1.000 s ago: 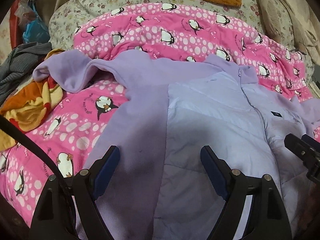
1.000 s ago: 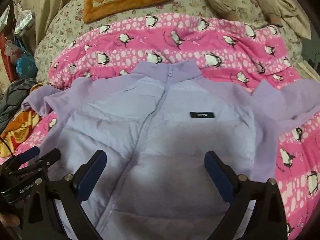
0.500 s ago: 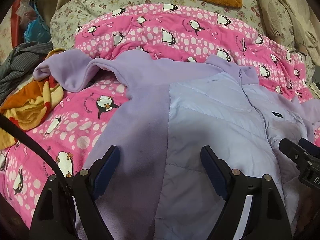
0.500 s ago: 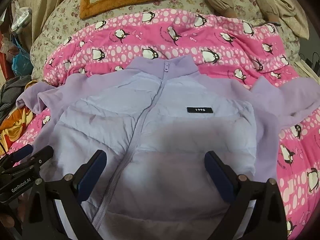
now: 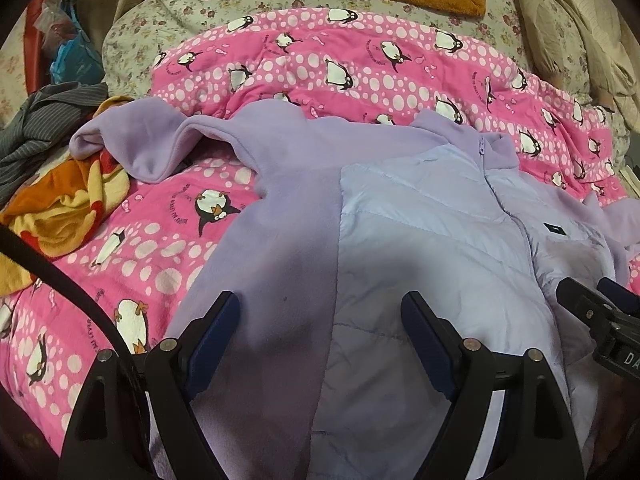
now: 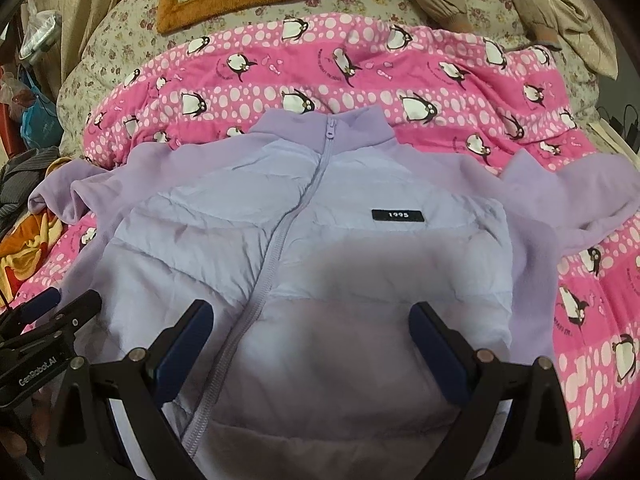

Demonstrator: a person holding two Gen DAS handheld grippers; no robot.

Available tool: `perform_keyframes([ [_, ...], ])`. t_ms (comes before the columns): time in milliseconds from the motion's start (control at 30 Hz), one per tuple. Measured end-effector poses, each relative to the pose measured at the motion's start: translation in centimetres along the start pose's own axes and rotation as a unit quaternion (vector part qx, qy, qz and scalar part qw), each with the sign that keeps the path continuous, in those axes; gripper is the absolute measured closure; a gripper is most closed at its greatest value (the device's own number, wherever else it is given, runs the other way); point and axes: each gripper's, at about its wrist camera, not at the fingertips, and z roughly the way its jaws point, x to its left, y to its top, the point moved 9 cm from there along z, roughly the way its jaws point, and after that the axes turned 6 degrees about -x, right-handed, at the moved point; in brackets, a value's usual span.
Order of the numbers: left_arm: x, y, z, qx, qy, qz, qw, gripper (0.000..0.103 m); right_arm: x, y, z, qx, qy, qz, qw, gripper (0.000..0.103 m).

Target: Fold large clothes

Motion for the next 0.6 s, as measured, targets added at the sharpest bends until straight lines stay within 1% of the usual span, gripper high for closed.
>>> perform_keyframes([
  [600,0.01,-0.38,-0.8,-0.009,0.007,-0.008,0.9999,0.046,-0.53,-0.36,-0.03,0.009,-0.018,0.001,1.0,0.003],
])
